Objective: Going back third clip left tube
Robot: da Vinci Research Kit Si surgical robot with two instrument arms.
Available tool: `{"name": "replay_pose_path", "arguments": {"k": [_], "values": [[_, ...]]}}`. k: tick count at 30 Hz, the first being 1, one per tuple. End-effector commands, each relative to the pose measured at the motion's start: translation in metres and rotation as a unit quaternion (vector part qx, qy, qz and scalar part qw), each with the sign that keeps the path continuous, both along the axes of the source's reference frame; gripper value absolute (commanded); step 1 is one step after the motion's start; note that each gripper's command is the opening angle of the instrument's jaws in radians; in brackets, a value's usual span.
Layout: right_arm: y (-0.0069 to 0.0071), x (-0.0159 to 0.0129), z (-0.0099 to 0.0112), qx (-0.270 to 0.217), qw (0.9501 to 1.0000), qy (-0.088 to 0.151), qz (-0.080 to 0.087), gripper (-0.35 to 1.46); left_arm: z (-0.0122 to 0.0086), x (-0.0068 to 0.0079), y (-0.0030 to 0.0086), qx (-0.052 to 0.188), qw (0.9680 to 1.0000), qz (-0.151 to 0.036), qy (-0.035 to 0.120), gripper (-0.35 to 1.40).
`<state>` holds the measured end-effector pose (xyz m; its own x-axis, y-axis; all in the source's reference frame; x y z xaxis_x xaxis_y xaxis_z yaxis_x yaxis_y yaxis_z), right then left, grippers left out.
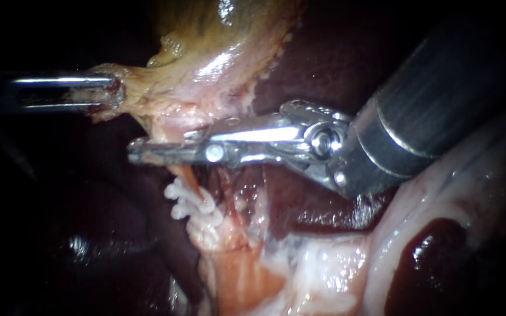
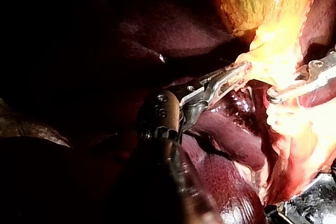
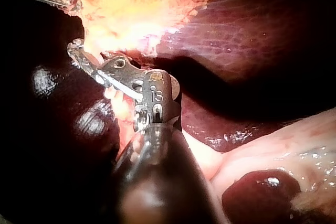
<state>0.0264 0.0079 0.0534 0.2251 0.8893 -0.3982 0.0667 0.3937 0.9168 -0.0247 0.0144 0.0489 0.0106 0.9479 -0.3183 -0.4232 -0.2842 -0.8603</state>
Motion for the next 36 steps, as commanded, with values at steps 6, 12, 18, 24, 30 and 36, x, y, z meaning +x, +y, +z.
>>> {"name": "replay_pose_path", "arguments": {"k": [6,12,18,24,30,36], "values": [[-0.0004,0.0007,0.0008,0.001,1.0,0.0,-0.002,0.27,0.0,0.0,0.0,0.0,1.0,0.0,0.0,-0.35],[-0.0007,0.0018,0.0031,-0.034,0.9993,-0.009,0.016,0.48,0.0,0.0,0.0,0.0,1.0,0.0,0.0,-0.35],[0.0,0.0011,0.005,-0.09,0.9948,-0.035,0.03,0.5,0.0001,0.0,-0.0002,-0.001,1.0,0.0,0.0,-0.35],[0.0,-0.0003,0.0054,-0.133,0.9902,-0.041,0.016,0.5,0.0001,0.0,-0.0002,-0.001,1.0,0.0,0.0,-0.35],[-0.001,-0.0031,0.0046,-0.212,0.977,-0.019,-0.001,0.5,0.0001,0.0,-0.0003,-0.001,1.0,0.0,0.0,-0.35],[-0.0023,-0.0083,0.003,-0.286,0.9579,0.009,-0.022,0.5,0.0001,0.0001,-0.0004,-0.001,1.0,0.0,0.001,-0.35]]}}
